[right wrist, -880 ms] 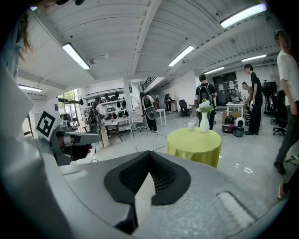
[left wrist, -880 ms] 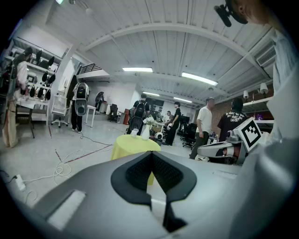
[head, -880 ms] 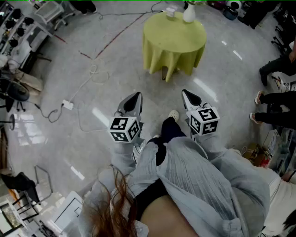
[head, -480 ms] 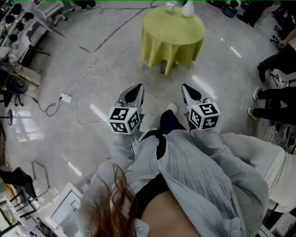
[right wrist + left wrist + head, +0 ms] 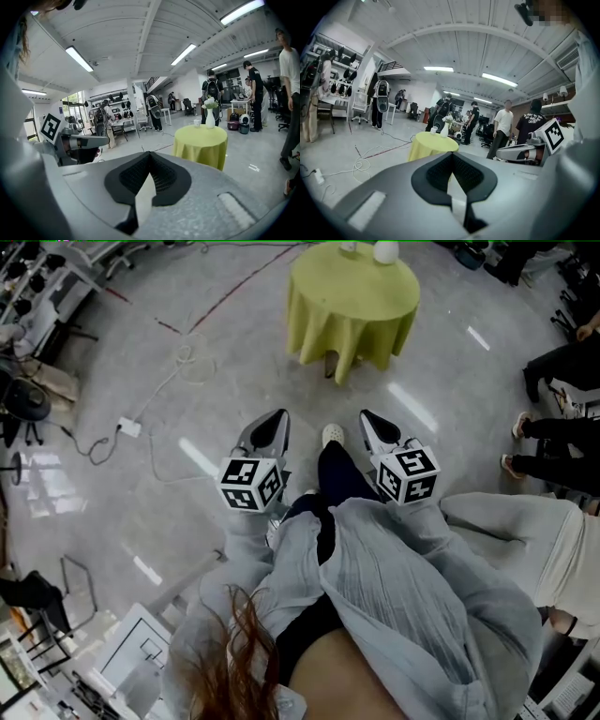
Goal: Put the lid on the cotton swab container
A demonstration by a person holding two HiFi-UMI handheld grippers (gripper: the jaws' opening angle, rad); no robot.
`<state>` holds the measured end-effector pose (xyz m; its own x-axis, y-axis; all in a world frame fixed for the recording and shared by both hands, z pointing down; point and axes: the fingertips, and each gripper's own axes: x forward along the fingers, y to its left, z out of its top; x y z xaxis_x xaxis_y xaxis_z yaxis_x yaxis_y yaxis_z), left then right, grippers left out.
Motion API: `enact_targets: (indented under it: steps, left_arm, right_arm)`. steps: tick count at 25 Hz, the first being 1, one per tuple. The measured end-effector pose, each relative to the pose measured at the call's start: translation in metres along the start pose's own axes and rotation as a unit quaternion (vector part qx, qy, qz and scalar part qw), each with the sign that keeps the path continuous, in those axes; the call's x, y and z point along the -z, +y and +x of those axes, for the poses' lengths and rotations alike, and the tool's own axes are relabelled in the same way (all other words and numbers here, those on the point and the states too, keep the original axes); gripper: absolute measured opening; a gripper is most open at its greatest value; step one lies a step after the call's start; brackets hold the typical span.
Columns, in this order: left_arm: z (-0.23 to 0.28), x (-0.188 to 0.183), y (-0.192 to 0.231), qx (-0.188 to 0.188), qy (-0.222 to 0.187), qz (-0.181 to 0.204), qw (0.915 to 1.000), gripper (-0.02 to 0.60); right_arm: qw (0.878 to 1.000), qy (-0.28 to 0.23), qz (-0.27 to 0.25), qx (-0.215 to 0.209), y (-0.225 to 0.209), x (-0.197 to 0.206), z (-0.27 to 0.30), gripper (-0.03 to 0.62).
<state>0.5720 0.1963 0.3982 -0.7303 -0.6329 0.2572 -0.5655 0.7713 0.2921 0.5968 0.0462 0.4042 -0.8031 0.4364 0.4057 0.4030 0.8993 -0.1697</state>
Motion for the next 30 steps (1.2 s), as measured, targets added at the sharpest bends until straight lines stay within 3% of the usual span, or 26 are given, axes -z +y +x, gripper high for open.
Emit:
enact_targets:
  steps: [19,30]
  left_arm:
    - [0.115,-0.086,0.085,-0.042,-0.029,0.014,0.9986,0.018]
    - [0.156,-0.103,0.116,-0.066,-0.029,0.015,0.9973,0.018]
  right_arm:
    - [0.999,0.004,-0.035,-0.038,-0.075,-0.087,0.134,0.002]
    - [0.997,0.001,-0.047,-0.059,-0.1,-0.117,0.184,0.002]
